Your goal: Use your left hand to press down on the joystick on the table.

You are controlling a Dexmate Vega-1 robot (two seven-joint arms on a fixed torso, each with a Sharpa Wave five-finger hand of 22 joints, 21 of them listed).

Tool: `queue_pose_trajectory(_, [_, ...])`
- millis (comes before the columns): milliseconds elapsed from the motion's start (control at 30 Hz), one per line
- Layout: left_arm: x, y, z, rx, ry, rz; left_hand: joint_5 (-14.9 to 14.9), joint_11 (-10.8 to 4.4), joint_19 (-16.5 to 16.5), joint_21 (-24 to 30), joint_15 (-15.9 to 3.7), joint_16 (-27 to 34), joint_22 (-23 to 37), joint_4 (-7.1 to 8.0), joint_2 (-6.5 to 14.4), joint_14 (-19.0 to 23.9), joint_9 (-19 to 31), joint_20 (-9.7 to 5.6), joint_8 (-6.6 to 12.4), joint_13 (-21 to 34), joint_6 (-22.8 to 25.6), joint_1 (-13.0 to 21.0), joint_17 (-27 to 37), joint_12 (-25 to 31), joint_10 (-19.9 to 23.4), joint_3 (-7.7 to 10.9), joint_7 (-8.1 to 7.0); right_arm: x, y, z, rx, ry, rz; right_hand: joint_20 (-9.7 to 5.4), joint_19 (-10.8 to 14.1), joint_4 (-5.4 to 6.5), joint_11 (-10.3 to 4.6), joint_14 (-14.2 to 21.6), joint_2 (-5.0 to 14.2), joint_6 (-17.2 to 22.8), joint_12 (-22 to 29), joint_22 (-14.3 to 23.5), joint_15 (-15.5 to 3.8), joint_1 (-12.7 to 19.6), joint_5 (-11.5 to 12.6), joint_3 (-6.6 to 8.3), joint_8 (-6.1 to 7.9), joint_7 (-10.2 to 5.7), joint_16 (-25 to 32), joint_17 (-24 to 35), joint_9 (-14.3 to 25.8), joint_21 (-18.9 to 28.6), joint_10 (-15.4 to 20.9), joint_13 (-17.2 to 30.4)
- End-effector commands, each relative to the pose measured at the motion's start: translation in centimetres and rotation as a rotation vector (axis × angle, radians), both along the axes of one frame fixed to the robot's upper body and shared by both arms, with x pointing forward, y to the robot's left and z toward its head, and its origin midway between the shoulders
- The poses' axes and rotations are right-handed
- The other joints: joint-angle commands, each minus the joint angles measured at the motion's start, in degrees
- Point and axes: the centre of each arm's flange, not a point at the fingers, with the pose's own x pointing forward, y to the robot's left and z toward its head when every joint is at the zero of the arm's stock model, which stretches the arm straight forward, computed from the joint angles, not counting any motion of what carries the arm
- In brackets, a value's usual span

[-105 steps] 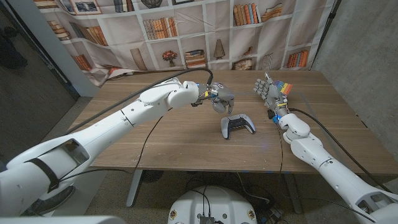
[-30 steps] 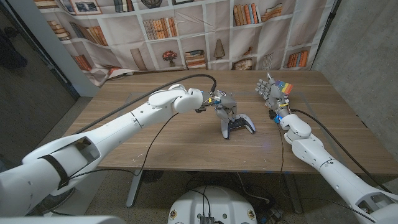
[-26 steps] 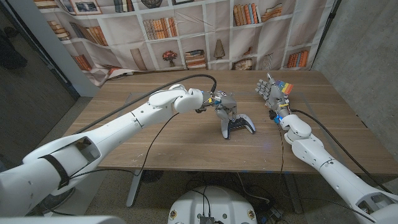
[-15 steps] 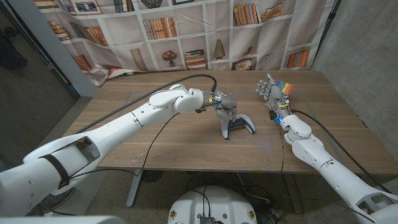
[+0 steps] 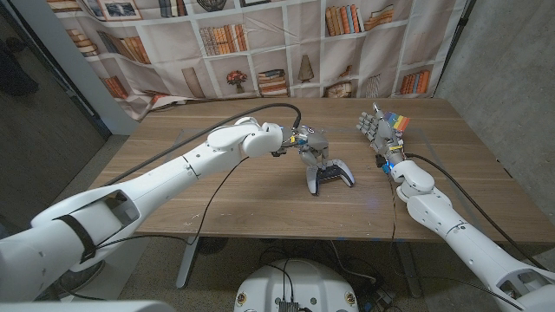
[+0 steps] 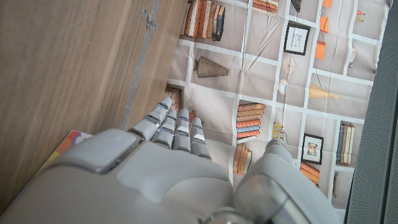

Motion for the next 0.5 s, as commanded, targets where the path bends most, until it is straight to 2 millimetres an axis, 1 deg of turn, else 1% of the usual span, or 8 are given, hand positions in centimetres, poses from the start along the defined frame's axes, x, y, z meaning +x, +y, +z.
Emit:
queue_pose_trajectory(33, [-0.05,0.45,0.23,-0.014,-0.004,-0.007,0.0,-0.05,-0.2,0.1,-0.19,0.4,0.1,-0.01,0.3,0.2,0.1,-4.81,0.27,0.2,0.2,-0.2,0.3,-0.3,-0.2,0.46,0.16,0.07,0.2,0.07,0.0,-0.001,-0.003,-0.29,0.5,-0.44,-0.08,0.3,0.63,0.6,-0.3,0.1,0.05,0.1,0.1,0.14,0.11,-0.12,0.0,0.2,0.2,-0.2,0.5,0.1])
queue_pose_trajectory(500, [-0.6,0.71,0.55,-0.033,0.01,-0.04,-0.2,-0.06,-0.2,0.2,-0.19,0.1,0.1,-0.09,0.4,-0.1,0.1,-4.82,0.24,0.2,0.1,-0.2,0.0,-0.2,0.0,0.57,0.03,0.16,0.41,0.24,-0.007,-0.007,-0.003,-0.23,0.5,-0.51,-0.01,0.3,0.67,0.6,-0.3,0.1,0.08,0.1,0.1,0.11,0.11,-0.07,0.0,0.2,0.2,-0.2,0.5,0.1])
